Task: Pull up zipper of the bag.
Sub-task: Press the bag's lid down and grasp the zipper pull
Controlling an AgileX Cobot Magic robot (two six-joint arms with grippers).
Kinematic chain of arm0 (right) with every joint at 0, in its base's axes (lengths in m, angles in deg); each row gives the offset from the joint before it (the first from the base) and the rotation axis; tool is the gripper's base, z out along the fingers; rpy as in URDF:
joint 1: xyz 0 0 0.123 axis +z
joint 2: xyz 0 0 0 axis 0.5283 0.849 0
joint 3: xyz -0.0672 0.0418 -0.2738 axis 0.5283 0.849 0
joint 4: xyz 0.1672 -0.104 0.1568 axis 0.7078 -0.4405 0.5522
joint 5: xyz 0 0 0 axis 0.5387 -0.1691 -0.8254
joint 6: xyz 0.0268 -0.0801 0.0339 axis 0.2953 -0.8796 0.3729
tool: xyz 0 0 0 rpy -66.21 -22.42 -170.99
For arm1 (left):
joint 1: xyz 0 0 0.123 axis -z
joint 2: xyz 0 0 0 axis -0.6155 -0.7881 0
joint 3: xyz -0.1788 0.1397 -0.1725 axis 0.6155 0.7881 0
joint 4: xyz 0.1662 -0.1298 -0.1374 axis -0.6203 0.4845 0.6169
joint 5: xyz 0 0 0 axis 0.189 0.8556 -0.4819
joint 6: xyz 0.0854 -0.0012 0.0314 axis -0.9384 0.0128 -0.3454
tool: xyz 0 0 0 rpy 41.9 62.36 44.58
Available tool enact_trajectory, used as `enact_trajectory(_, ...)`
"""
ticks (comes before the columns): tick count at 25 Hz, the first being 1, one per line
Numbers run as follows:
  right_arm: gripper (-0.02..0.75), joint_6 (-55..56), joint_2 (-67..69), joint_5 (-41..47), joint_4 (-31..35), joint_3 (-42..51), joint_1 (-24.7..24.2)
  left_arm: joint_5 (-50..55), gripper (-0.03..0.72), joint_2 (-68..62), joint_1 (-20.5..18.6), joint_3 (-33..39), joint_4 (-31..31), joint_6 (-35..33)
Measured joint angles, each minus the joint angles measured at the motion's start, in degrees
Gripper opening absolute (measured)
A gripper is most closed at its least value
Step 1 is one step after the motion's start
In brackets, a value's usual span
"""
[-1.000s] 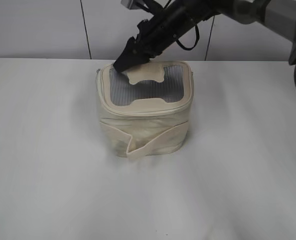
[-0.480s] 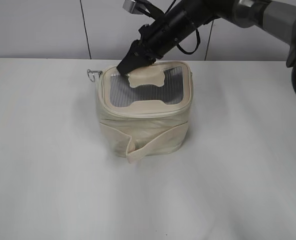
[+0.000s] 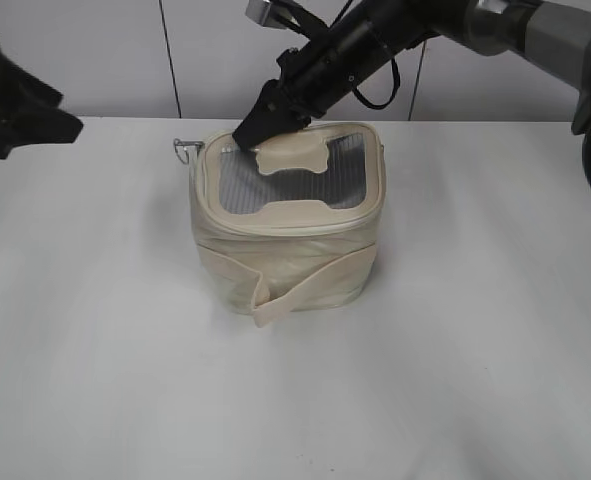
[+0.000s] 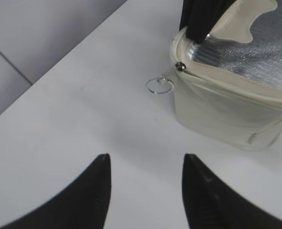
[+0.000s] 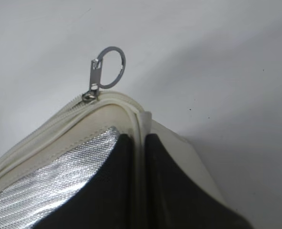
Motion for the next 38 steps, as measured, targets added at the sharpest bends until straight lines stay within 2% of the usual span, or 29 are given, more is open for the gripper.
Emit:
enact_trajectory(3,0.064,0.06,0.00,0.06,0.00,0.00,0.00,2.78,0.382,-10.02,0.00,-6.19,3.75,-9.95)
enact_trajectory(7,0.064,0.12,0.00,0.12,0.00,0.00,0.00,4.25,0.421,-19.02,0.93,-12.48,5.40,-17.38)
enact_trajectory(10,0.064,0.16,0.00,0.12,0.00,0.00,0.00,4.35,0.430,-23.87,2.66,-15.46,5.56,-20.27)
enact_trajectory(23,0.062,0.71,0.00,0.17,0.00,0.00,0.00,-0.20,0.447,-27.00,6.78,-17.35,5.57,-28.09)
enact_trajectory(38,0.061,0.71,0.00,0.17,0.00,-0.07,0.33,-4.81,0.443,-29.31,11.30,-18.78,6.08,-29.12)
